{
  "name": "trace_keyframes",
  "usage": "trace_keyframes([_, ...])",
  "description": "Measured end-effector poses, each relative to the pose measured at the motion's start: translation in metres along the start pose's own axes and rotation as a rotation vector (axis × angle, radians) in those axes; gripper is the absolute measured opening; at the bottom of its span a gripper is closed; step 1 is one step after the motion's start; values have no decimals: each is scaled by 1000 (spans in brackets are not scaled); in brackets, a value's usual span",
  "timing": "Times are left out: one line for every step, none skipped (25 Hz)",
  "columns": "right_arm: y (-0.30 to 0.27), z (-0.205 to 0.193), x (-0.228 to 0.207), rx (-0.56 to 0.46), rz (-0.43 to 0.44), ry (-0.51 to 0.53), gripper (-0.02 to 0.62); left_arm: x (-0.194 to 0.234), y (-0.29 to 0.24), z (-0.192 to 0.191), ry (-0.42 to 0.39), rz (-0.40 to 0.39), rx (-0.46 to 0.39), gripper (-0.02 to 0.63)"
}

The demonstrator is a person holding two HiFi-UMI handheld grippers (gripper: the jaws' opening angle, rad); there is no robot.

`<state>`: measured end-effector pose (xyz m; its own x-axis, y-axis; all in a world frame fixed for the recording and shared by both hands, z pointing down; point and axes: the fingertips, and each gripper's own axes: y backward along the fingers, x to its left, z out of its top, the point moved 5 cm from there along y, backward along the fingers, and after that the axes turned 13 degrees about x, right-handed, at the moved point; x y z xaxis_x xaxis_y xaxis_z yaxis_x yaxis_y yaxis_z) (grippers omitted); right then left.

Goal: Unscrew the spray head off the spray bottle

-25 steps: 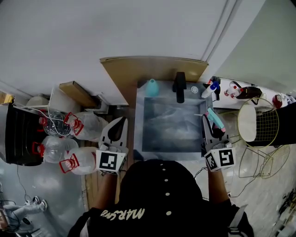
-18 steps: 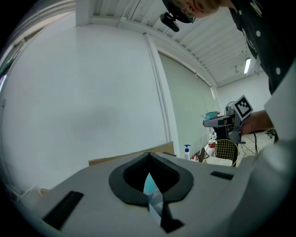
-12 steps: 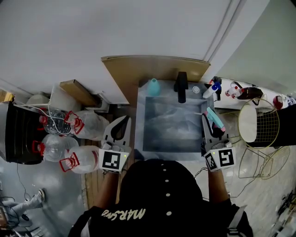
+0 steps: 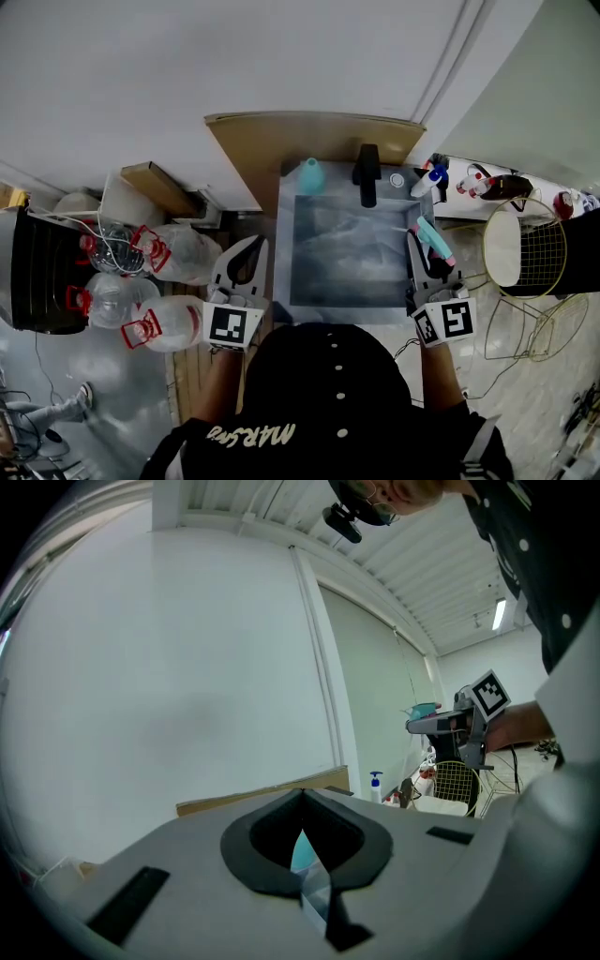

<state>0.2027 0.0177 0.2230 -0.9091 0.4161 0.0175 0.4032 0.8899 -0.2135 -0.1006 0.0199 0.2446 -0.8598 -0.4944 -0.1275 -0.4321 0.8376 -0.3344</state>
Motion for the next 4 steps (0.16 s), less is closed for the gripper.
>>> trace_keyframes([0,0,0,-1,1,1,149,0,0,0,-1,0,-1,25])
trace_keyframes([0,0,0,-2,1,2,149,0,0,-1,-3,0,0,25])
trace_keyframes([0,0,0,-2,2,3,149,-1,0,-1,-4,0,1,25])
trace_keyframes([0,0,-1,-3,2,4,149,-1,-1,-2,-4,0,2,25])
